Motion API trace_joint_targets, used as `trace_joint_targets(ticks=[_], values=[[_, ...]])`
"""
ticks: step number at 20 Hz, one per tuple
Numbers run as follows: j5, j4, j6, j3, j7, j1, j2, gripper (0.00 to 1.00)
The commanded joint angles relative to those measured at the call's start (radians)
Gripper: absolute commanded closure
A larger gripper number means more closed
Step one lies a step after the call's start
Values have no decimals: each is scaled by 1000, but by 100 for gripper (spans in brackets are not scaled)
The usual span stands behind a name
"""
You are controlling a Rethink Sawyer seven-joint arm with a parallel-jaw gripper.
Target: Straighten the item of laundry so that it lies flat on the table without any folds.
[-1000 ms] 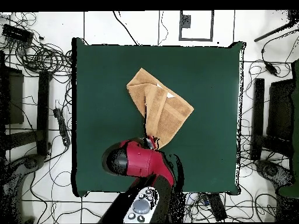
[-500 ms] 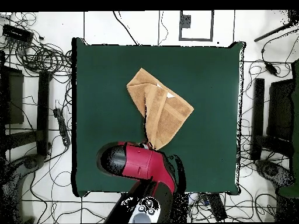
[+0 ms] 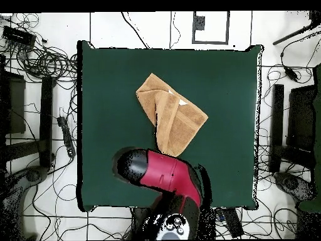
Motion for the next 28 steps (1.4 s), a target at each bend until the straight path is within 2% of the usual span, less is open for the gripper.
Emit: trace_joint_targets(ticks=[1, 5, 9, 15, 20, 28], values=[[99, -96, 185, 168, 258, -73, 83, 0], [138, -98, 151, 221, 209, -146, 96, 0], [125, -116, 135, 228, 190, -184, 101, 0], [146, -121, 102, 218, 256, -196, 113, 0], [149, -113, 55, 221, 234, -211, 108, 0], [155, -146, 19, 210, 278, -202, 134, 0]])
